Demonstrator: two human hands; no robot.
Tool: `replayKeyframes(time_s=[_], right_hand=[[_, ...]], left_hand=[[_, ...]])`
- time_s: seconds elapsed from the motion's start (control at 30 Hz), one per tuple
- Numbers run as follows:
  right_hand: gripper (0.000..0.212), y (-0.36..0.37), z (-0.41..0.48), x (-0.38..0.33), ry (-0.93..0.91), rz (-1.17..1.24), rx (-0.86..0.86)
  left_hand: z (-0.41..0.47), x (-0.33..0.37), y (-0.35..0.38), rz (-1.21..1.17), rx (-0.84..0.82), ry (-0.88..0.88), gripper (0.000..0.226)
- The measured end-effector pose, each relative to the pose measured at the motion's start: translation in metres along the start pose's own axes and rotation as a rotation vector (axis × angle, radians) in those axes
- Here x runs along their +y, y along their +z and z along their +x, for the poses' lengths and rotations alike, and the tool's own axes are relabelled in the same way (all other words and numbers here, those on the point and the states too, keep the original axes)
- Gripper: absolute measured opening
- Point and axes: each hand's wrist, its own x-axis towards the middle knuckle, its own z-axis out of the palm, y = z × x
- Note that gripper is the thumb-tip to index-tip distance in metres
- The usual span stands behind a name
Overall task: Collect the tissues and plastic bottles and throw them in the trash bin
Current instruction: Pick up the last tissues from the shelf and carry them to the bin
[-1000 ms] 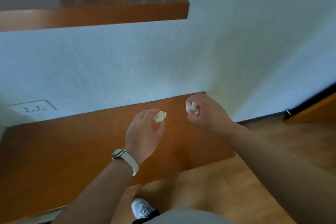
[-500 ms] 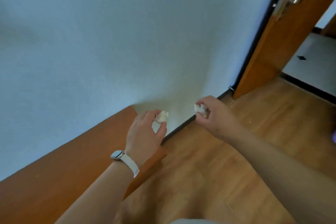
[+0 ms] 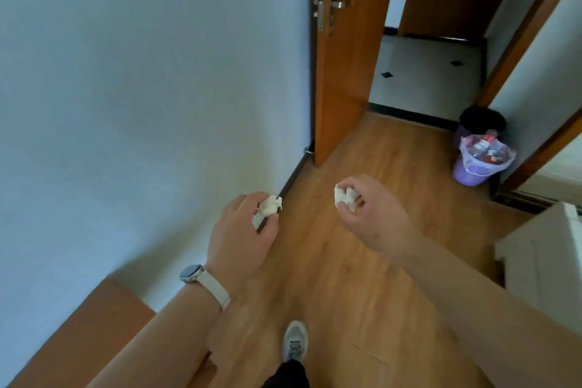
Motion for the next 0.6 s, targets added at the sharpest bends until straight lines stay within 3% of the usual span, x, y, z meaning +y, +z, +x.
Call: replayKeyframes(time_s=[0.6], right_hand=[[0.019,-0.061,0.108,0.063,0.420,-0.176,0.362]], left_hand=[[0.237,0.026,0.120,-0.235,-0.317,0.364,0.026]])
